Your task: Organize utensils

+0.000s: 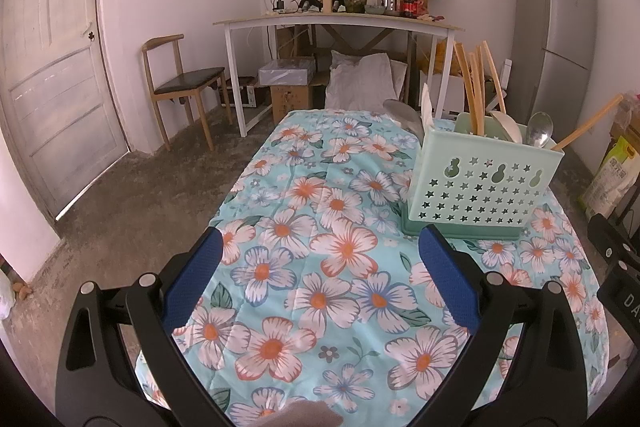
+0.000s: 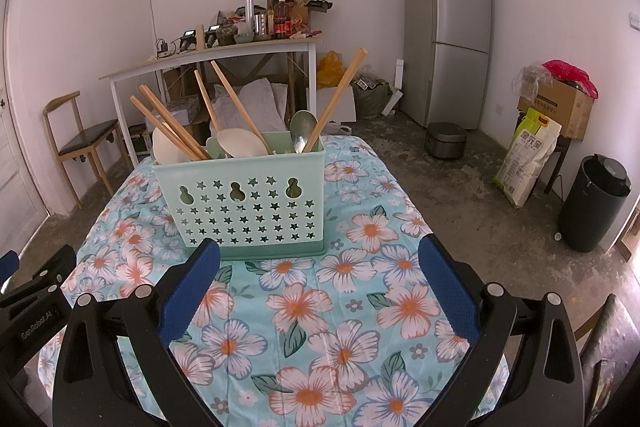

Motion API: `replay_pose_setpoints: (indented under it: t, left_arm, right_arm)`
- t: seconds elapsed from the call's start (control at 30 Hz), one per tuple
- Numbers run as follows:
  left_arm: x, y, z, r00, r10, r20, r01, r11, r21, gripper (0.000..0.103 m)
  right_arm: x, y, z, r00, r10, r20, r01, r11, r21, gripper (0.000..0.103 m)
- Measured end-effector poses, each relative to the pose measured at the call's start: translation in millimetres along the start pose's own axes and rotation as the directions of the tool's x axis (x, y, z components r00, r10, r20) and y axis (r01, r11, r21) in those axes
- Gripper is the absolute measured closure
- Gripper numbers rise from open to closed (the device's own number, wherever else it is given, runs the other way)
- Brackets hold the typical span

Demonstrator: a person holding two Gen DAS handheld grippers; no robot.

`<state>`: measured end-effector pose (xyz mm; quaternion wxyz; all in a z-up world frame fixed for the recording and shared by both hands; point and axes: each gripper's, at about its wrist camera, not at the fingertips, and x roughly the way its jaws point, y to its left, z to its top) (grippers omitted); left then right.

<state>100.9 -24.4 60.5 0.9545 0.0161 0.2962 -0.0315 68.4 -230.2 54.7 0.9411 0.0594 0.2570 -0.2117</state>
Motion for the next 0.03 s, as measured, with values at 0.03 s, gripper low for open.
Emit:
replay_pose_setpoints:
  t: [0.03]
  left_arm:
    - [-0.1,-0.3,-0.9,1.000,-0.002,-0.003,0.002,1.000,-0.001,0.008]
  right_arm:
    - [-0.1,0.4,0.0,1.000,0.000,0.000,0.000,1.000,0.000,0.006]
